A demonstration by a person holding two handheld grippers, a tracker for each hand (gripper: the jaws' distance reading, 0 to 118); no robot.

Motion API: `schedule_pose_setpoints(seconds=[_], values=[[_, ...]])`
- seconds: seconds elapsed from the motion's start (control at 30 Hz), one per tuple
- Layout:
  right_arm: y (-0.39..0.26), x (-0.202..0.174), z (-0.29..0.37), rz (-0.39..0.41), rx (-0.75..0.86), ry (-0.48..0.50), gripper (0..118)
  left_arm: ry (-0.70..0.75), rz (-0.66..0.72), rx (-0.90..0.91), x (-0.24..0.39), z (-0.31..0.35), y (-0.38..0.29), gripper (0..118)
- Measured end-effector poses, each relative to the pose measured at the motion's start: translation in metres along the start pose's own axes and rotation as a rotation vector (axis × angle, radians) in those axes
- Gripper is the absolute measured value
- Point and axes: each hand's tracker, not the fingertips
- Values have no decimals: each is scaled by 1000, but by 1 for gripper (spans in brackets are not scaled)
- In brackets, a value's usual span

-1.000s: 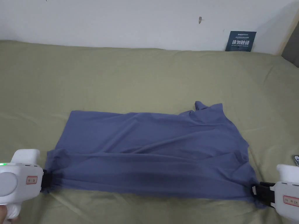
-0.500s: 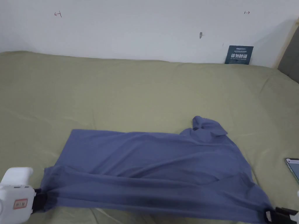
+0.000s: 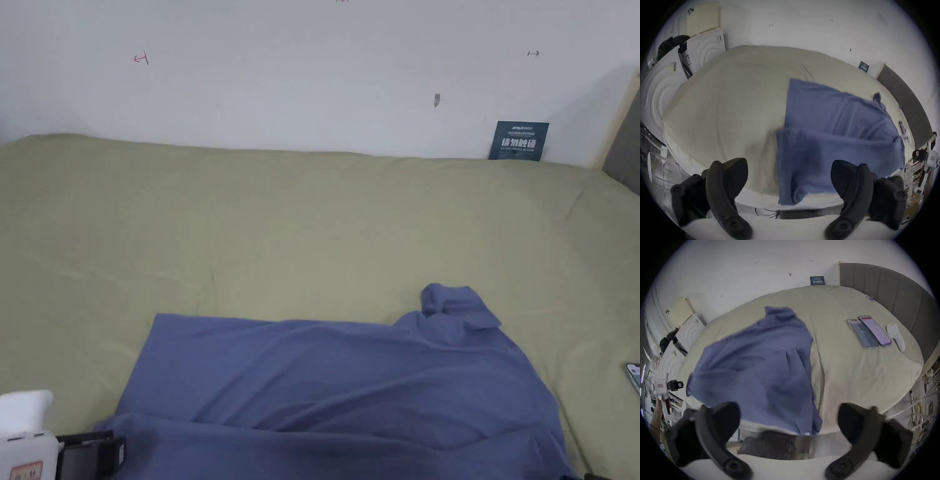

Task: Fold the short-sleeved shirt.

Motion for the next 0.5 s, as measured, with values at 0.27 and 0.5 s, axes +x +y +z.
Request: schedule_pose_setpoints(seconds=[0.27,0.5], values=[[75,-27,-35,11,88,-63,0,-28,-24,33,38,-69,105,9],[97,-17,-89,45,34,-83,0,63,-115,-53,55,-157,166,111]])
